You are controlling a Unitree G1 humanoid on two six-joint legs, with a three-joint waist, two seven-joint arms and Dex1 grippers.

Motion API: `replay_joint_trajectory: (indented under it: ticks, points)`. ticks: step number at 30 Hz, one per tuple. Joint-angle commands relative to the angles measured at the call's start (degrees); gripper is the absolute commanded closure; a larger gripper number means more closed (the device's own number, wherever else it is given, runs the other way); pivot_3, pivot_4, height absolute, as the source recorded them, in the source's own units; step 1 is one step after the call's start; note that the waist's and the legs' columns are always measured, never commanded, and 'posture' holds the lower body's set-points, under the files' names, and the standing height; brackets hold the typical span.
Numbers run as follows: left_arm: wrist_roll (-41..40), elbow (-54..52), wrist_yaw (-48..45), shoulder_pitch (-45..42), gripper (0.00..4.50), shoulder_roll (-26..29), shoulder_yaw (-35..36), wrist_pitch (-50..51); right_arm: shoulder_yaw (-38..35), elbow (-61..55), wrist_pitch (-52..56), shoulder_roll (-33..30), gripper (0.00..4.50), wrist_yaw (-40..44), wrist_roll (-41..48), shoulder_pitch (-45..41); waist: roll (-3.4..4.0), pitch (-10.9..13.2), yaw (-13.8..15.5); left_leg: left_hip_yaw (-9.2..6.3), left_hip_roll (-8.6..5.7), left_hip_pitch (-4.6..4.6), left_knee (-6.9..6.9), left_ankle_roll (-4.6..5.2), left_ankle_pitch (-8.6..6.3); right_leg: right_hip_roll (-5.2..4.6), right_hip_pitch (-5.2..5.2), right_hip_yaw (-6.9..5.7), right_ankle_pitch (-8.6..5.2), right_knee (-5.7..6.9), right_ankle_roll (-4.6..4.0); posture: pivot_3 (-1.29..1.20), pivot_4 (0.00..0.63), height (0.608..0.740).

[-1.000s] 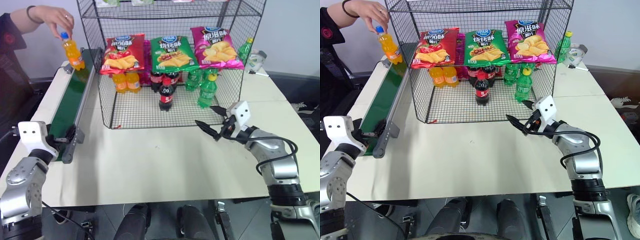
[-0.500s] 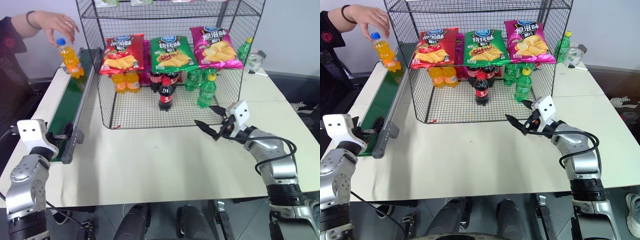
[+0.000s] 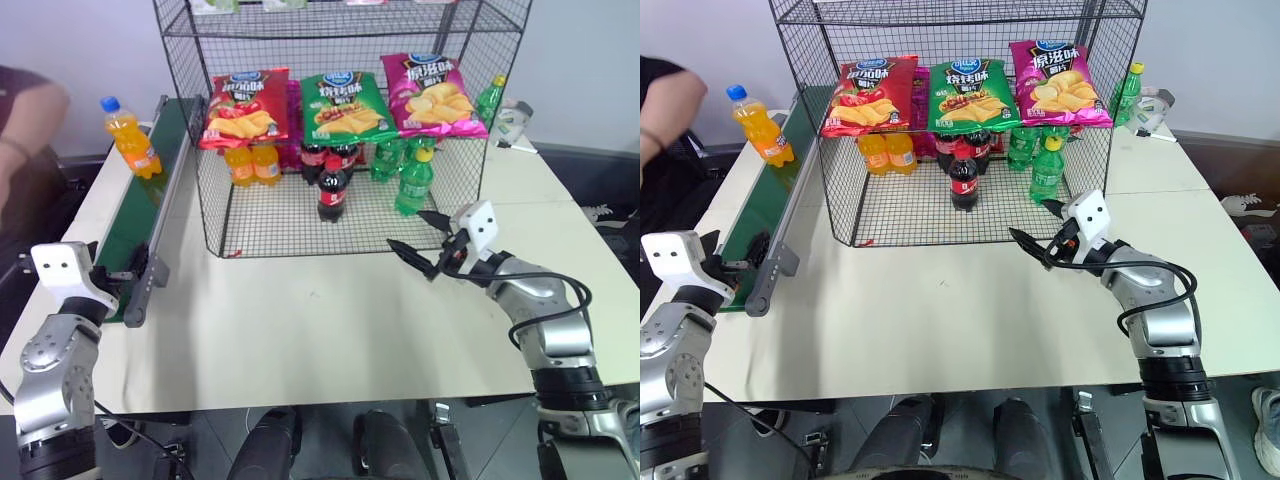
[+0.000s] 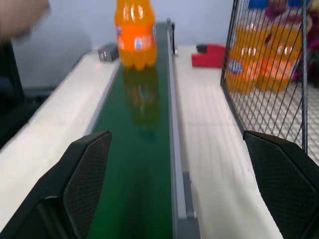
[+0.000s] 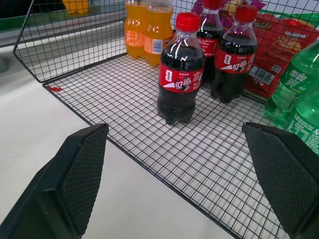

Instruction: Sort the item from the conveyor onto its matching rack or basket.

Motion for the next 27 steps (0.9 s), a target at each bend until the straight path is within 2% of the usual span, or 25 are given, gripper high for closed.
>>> replay_joint_trajectory:
  ticks: [1, 8, 14, 27]
  points:
    - [1.0, 0.6, 0.5, -0.8, 0.08, 0.5, 0.8, -2.1, -0.4, -1.5, -0.9, 0.3, 0.00, -0.3, 0.3, -1.5, 0.00, 0.0, 0.0, 0.00, 0.00, 0.00, 0.00, 0.00, 0.00, 0.00, 0.00, 0.00, 0.00, 0.00, 0.00, 0.00, 0.150, 0.740]
    - [4.0, 3.9, 3.9, -2.0, 0.08, 1.3, 1.7, -4.3, 0.0, -1.6, -0.8, 0.5, 0.00, -0.5, 0.4, -1.8, 0.00, 0.0, 0.0, 0.00, 0.00, 0.00, 0.00, 0.00, 0.00, 0.01, 0.00, -0.01, 0.00, 0.02, 0.01, 0.00, 0.150, 0.740]
    - [3.5, 4.1, 4.2, -2.3, 0.08, 1.0, 2.0, -5.3, 0.3, -2.4, -0.3, 0.6, 0.00, 0.2, 0.9, -1.4, 0.00, 0.0, 0.0, 0.00, -0.01, 0.00, 0.01, 0.00, 0.00, 0.01, 0.00, -0.01, 0.01, 0.02, 0.01, 0.00, 0.150, 0.740]
    - [3.2, 4.4, 4.4, -3.5, 0.08, 1.4, 2.6, -7.8, 1.6, -9.2, 5.7, -1.0, 0.00, 5.8, 5.3, 2.9, -0.01, 0.0, 0.0, -0.01, -0.01, 0.00, 0.02, 0.00, 0.00, 0.00, 0.00, -0.01, 0.01, 0.04, 0.01, 0.00, 0.150, 0.740]
